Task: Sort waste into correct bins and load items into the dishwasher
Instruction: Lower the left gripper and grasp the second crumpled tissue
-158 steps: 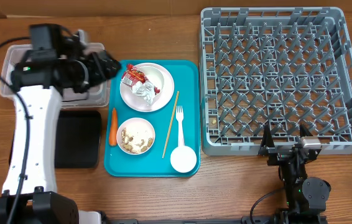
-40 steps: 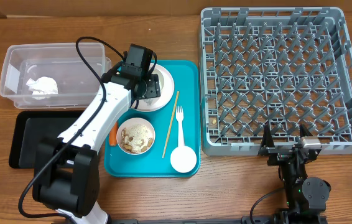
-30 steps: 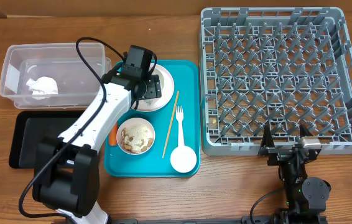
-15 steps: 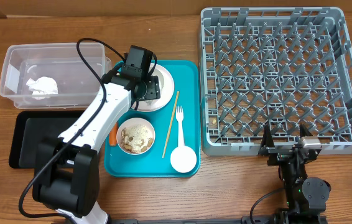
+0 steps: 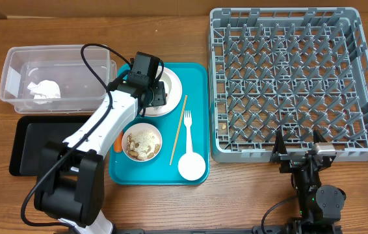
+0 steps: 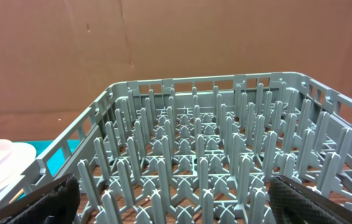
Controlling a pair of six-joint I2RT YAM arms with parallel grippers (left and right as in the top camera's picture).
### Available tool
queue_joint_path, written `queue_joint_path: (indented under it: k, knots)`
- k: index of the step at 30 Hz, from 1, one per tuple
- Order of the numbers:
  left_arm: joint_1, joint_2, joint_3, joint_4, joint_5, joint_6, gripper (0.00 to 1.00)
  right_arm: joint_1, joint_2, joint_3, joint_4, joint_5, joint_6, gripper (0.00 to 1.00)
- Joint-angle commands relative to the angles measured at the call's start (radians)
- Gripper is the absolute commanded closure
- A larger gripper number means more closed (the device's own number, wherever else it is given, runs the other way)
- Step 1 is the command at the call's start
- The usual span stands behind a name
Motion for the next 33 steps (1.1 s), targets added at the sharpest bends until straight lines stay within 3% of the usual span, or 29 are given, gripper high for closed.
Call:
queue_joint_path:
  k: [1, 4, 14, 23, 28, 33]
  knots:
    - [-0.002, 0.008, -0.007, 0.005, -0.013, 0.001, 0.34, -0.005, -0.011, -0.011, 0.003, 0.013, -0.005, 0.00]
    - [-0.002, 0.008, -0.007, 0.003, -0.013, 0.001, 0.36, -0.005, -0.011, -0.011, 0.003, 0.013, -0.005, 0.00]
    - [-0.002, 0.008, -0.007, -0.005, -0.013, 0.001, 0.67, -0.005, -0.011, -0.011, 0.003, 0.013, -0.005, 0.00]
    - [-0.002, 0.008, -0.007, -0.023, -0.013, 0.001, 0.72, -0.005, -0.011, -0.011, 0.003, 0.013, -0.005, 0.00]
    - [-0.002, 0.008, -0.007, -0.023, -0.013, 0.001, 0.96, -0.005, -0.011, -0.011, 0.003, 0.013, -0.005, 0.00]
    - [-0.002, 0.008, -0.007, -0.021, -0.013, 0.012, 0.96, -0.005, -0.011, -0.011, 0.003, 0.013, -0.004, 0.00]
